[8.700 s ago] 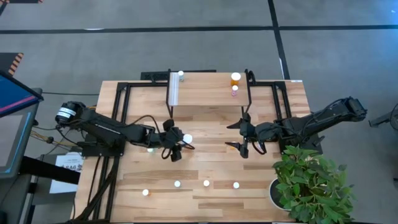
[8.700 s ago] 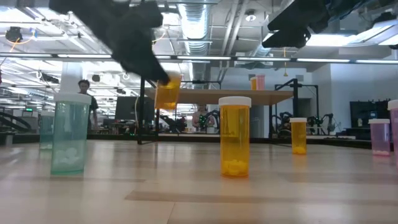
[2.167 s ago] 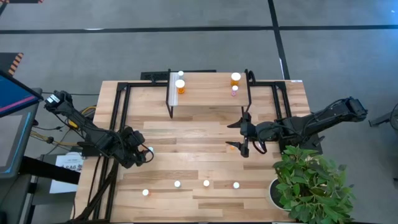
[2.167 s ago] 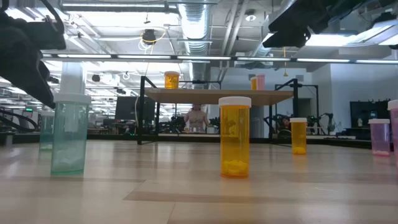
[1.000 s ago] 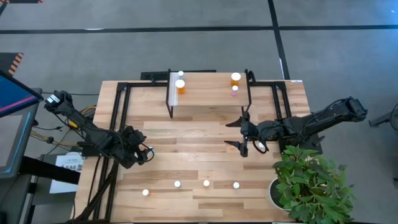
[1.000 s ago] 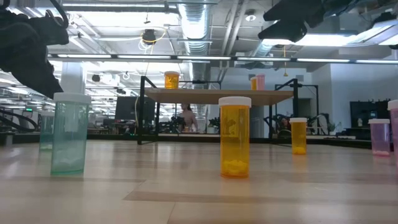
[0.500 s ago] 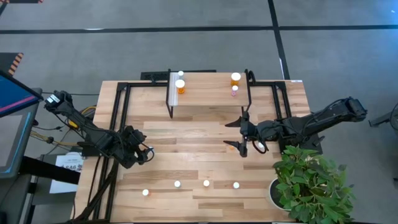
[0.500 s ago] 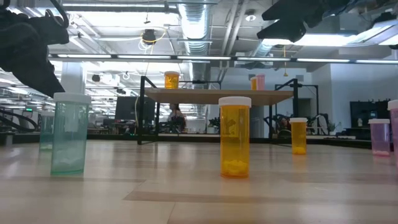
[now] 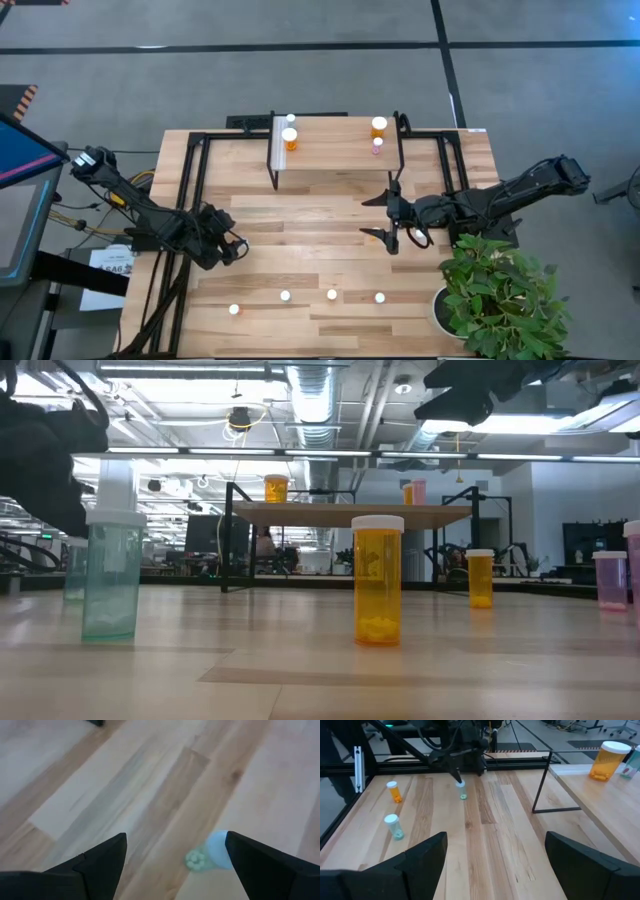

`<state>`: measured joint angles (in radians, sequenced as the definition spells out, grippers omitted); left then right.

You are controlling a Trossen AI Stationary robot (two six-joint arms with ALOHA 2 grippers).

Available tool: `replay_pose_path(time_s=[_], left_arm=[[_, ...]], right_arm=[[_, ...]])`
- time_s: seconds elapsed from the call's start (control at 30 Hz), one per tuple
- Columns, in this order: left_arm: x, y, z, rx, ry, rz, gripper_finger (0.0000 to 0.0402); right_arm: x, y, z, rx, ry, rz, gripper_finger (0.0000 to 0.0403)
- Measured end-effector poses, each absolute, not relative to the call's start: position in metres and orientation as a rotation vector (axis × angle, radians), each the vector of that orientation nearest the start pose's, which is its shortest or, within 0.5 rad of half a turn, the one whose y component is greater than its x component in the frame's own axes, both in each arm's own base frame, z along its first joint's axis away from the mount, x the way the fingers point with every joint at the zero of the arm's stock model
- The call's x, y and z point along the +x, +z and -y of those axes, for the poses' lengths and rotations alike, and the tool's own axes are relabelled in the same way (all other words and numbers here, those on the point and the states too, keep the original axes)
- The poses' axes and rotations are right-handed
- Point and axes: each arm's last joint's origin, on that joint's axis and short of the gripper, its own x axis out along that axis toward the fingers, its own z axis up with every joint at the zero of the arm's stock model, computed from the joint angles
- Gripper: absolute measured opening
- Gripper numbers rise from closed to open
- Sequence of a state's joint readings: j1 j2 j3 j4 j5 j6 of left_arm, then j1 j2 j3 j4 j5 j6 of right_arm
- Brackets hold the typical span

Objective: Pick and place medicine bottles onto shelf by color
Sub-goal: Put the top blue pill bottle on the shelf

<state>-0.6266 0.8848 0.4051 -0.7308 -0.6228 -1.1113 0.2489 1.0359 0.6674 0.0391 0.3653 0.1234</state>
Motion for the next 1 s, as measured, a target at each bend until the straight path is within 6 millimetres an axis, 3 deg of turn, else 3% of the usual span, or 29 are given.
replay_pose_path(time_s=[0.73,1.0], left_arm=[[0.109,0.164,0.057,-0.277,0.541,-0.837,0.0328],[0.11,0.184,0.058,-0.261,0.515,-0.817,0.0328]], right_arm=[[0.221,0.268,-0.045,0.024,-0.135,-0.305,0.0357],[0.221,0.268,-0.045,0.03,-0.136,-0.305,0.0357]])
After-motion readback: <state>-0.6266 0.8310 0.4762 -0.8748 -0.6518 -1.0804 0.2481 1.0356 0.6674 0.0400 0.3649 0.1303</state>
